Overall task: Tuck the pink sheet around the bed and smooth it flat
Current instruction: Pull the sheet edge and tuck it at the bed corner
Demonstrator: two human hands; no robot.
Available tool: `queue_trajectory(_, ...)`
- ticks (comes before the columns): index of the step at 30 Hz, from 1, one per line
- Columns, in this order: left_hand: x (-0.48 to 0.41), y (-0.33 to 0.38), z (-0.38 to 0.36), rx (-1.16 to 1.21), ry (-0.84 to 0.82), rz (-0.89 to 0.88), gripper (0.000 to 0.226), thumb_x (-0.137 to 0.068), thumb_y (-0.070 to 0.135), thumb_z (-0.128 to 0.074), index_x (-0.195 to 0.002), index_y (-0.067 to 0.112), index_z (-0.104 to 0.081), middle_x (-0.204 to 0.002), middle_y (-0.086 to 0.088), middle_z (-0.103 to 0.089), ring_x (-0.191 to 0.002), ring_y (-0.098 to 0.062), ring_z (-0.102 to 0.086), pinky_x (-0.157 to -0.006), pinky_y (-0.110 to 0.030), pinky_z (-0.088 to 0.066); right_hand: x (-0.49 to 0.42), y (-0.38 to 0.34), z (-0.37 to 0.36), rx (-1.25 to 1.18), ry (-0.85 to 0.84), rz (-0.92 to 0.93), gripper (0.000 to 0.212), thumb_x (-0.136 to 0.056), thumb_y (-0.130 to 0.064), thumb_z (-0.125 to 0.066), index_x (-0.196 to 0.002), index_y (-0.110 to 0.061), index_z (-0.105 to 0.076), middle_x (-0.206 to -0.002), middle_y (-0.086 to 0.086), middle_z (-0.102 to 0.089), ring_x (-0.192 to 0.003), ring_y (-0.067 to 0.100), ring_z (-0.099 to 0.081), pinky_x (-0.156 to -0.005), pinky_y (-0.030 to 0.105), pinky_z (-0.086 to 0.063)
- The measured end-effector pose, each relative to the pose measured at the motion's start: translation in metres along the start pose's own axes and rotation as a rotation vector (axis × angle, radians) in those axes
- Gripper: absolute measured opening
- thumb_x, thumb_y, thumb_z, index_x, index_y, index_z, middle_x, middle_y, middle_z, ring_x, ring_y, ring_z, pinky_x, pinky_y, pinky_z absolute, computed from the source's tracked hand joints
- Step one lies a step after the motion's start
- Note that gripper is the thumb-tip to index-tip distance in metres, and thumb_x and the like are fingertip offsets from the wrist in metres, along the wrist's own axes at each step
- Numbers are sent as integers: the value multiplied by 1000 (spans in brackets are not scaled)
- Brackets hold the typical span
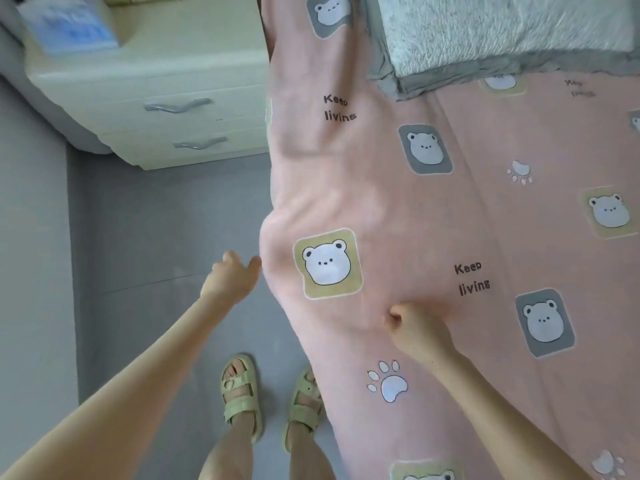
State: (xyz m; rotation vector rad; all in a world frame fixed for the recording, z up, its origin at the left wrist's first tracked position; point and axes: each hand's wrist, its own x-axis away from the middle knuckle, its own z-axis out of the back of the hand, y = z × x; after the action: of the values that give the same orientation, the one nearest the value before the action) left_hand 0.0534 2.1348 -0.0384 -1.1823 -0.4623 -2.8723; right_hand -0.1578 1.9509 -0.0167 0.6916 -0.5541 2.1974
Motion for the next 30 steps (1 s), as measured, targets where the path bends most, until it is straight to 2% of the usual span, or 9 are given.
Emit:
queue_trajectory(6, -35, 29, -7, 136, 5, -46, 47, -96, 33, -42, -134, 7, -39, -133, -20, -49, -122, -36, -48, -99, -38, -38, -28, -18, 28, 32, 103, 26, 32, -92, -22, -41, -62, -16, -36, -62, -1, -43, -69, 26, -45, -48, 27, -25)
queue_trajectory(9, -55, 47, -6, 232, 21, -64, 46, -95, 33, -43, -134, 9, -41, -131, -15, -52, -119, -33, -50, -94, -34, -40, -54, -39, 47, 20, 211, 40, 26, -95, -29, -41, -82, -12, -56, -82, 5, -62, -81, 29, -56, -60, 28, -36)
queue_trajectory(12, -80, 65, 4, 330, 25, -64, 45, -94, 35, -44, -132, 11, -44, -127, -10, -57, -115, -30, -53, -86, -30, -41, -88, -67, 67, -6, 287, 4, 35, -96, -38, -41, -105, -8, -56, -100, 8, -64, -94, 30, -59, -69, 31, -39)
queue_trajectory(16, -125, 96, 31, 440, -42, -65, 43, -93, 38, -46, -127, 13, -48, -120, -7, -59, -107, -30, -59, -78, -28, -41, -149, -113, 92, 8, 318, -43, 50, -94, -50, -40, -111, -4, -52, -112, 14, -61, -102, 32, -60, -74, 33, -43)
queue_trajectory(18, -155, 116, 50, 538, -80, -63, 29, -93, 37, -45, -110, 15, -54, -106, -4, -59, -101, -29, -61, -76, -27, -39, -187, -139, 108, -21, 325, -94, 58, -92, -55, -42, -115, -3, -50, -116, 15, -59, -107, 33, -58, -79, 35, -45)
queue_trajectory(20, -183, 134, 71, 577, -105, -69, 20, -94, 33, -43, -78, 21, -49, -85, -2, -51, -86, -26, -57, -72, -27, -36, -227, -164, 123, -62, 329, -144, 61, -90, -57, -44, -116, -2, -51, -118, 15, -59, -109, 33, -57, -80, 35, -45)
queue_trajectory(23, -220, 157, 103, 483, -143, -119, 25, -93, 27, -40, -71, 17, -43, -82, -6, -46, -78, -24, -52, -66, -27, -32, -282, -197, 145, -87, 344, -235, 62, -88, -59, -47, -115, -3, -54, -113, 13, -62, -108, 32, -59, -78, 33, -45)
queue_trajectory(26, -255, 178, 138, 459, -155, -190, 18, -93, 30, -41, -85, 17, -50, -78, -1, -50, -83, -28, -59, -61, -25, -35, -330, -222, 168, 68, 328, -273, 54, -92, -51, -44, -112, -4, -61, -111, 13, -62, -108, 31, -57, -73, 30, -42)
queue_trajectory(30, -294, 203, 176, 502, -134, -251, 21, -93, 28, -43, -89, 11, -55, -90, -10, -59, -81, -28, -56, -83, -37, -52, -358, -237, 185, 181, 154, -275, 36, -94, -20, -48, -126, -3, -51, -134, 17, -49, -123, 30, -48, -97, 33, -43)
